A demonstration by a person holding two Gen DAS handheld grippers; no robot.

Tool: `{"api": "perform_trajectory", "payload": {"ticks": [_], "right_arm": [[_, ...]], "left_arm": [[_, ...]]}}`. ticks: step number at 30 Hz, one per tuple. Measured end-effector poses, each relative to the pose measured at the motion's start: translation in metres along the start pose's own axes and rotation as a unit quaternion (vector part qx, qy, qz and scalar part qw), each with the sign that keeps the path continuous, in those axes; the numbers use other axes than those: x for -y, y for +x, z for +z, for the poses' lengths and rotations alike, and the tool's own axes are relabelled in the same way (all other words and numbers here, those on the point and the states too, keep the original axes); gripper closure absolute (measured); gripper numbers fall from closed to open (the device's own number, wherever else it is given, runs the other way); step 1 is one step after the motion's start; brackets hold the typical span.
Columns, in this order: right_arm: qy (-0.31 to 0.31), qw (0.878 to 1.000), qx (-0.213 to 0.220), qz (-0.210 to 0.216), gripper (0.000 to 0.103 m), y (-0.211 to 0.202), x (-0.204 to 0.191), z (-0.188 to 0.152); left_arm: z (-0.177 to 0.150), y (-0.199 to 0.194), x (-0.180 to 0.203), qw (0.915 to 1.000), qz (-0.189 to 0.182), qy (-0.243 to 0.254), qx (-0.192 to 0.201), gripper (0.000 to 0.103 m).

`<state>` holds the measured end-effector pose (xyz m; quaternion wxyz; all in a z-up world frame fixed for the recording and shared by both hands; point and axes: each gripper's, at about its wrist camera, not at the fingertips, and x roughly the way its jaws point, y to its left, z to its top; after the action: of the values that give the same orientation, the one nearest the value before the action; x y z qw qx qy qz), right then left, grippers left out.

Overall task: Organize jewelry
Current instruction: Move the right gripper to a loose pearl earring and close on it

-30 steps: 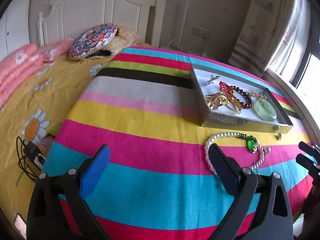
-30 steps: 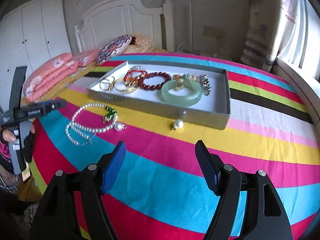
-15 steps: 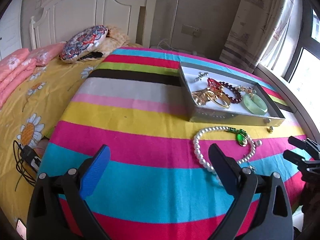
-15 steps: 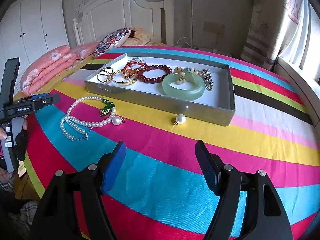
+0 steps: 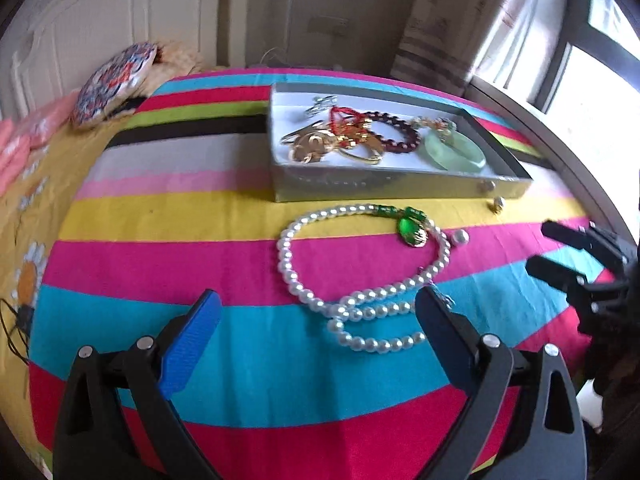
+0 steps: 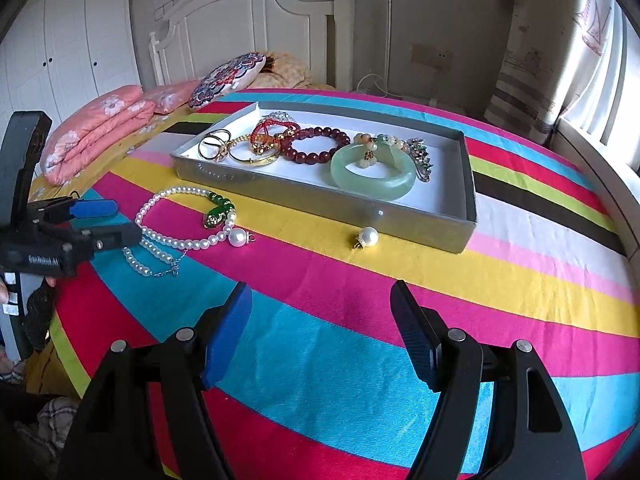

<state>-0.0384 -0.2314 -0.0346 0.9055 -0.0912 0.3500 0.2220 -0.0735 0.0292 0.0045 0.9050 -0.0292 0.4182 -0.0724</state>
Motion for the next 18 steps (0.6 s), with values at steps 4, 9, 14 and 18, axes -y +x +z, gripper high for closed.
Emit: {"api": "perform_trajectory", "payload": {"ticks": [4,9,14,18], "right_arm": [[0.0,1.0,0.0,0.0,0.034,0.0,-0.001,0.0],[-0.001,1.0,-0.011,0.007,0.034,0.004,0.0,0.002],[0.023,0.999,-0.041,-0.009,0.034,0.023,0.015,0.014],[0.03,0.998,-0.056,-0.015,0.038,0.039,0.024,0.025]], "left_arm": [[-0.005,0.002,0.011,0.9997,-0.003,0.025,-0.004,0.011],[-0.006,0.002,0.021,0.9986,0.011,0.052,-0.002,0.014],[-0.009,0.002,0.027,0.9974,0.014,0.071,0.003,0.016],[-0.01,-0.001,0.027,0.9973,0.014,0.071,0.01,0.016]]}}
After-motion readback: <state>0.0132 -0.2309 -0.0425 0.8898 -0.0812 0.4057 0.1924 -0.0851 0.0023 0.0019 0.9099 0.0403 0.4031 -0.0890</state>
